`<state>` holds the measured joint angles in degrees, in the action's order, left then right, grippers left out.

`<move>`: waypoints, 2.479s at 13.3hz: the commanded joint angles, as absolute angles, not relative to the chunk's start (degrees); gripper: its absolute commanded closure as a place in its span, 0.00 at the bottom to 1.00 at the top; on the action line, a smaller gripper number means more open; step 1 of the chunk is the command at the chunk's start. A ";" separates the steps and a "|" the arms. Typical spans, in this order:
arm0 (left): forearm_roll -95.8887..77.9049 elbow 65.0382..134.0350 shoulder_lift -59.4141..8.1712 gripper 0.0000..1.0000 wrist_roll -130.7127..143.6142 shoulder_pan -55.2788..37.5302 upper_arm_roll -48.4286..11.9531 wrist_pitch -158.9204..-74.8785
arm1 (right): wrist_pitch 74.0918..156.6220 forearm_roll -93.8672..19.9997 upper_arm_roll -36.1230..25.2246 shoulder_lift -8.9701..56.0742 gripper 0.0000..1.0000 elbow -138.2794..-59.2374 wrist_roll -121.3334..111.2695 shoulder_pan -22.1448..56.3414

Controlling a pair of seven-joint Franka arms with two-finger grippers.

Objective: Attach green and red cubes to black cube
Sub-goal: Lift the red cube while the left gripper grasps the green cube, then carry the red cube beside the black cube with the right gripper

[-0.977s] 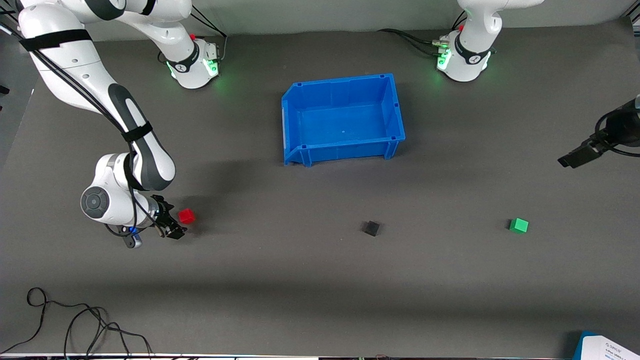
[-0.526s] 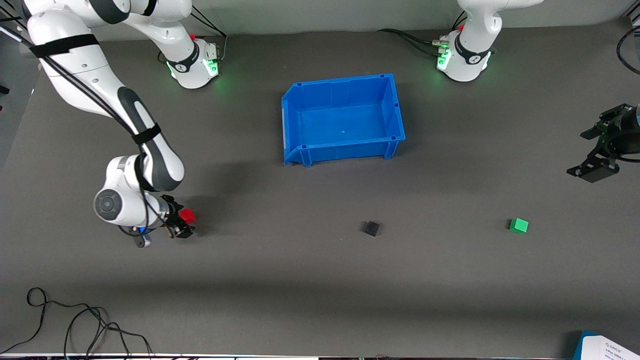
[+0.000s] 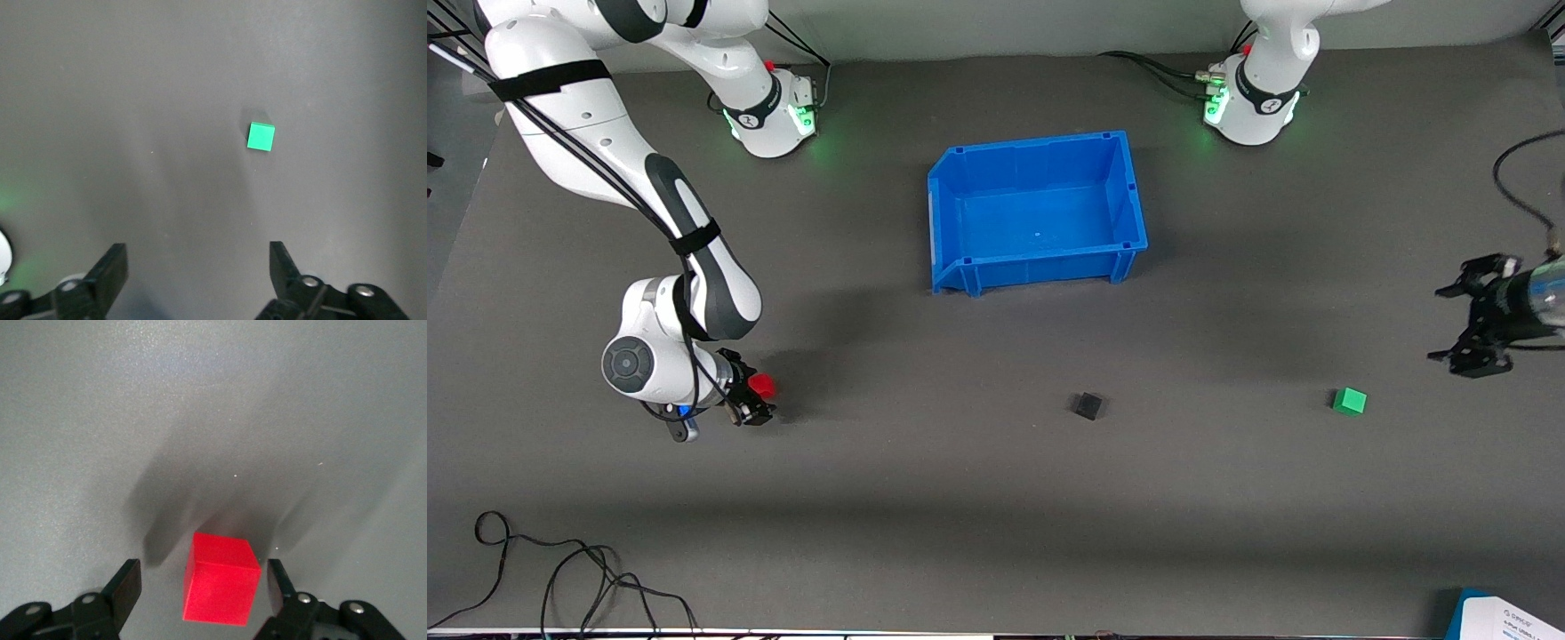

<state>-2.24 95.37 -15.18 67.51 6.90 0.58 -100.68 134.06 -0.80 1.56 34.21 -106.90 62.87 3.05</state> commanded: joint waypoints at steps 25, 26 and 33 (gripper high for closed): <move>3.78 96.50 -40.25 0.11 63.02 7.29 0.44 -132.10 | 123.05 -14.24 3.43 52.71 0.79 -67.36 103.76 22.05; 3.87 96.50 -40.43 0.17 63.10 7.29 0.44 -132.19 | 123.31 -14.24 3.43 54.56 0.79 -64.45 107.89 23.80; 4.22 96.59 -40.43 0.54 63.11 7.29 0.44 -132.10 | 131.82 -14.15 3.95 62.92 0.84 -55.99 122.86 33.39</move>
